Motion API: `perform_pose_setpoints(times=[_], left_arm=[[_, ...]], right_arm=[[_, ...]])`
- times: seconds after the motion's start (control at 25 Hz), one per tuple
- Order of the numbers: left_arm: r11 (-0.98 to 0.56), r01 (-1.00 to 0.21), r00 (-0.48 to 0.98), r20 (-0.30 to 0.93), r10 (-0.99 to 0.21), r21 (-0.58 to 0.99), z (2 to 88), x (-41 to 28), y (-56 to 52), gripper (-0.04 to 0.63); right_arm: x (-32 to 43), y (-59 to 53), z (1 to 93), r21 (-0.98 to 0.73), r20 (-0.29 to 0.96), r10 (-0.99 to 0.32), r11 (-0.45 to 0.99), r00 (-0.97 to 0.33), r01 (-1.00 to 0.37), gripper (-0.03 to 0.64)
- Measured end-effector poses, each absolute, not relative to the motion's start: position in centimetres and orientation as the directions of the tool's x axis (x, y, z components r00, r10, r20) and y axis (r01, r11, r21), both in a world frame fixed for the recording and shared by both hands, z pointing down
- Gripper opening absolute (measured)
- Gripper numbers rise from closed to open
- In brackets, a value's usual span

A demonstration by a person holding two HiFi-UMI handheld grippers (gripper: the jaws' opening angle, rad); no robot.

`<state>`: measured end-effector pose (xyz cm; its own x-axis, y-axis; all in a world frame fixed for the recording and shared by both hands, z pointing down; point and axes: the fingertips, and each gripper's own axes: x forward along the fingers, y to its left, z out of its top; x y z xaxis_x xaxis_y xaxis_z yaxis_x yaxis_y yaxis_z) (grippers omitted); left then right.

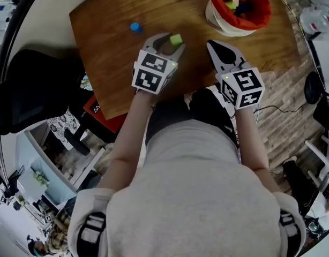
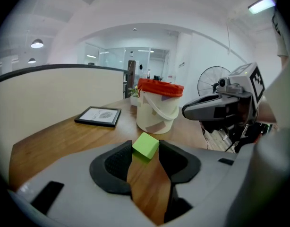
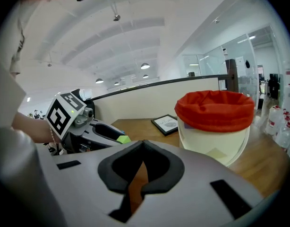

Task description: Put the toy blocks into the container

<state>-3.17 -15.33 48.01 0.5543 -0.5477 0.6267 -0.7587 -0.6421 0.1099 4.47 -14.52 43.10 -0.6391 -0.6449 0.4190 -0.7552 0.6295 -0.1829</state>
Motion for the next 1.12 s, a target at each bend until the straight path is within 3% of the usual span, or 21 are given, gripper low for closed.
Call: perform_pose_setpoints(times=[1.12], left_arm=[[-0.740, -0.671, 0.661, 0.415, -0.625, -0.047, 34.7, 9.6, -24.1, 0.192]], right_arm=[[14.3, -20.5, 34.7, -0.022, 0.248, -0.788, 0.577, -0.564, -0.816, 0.011]])
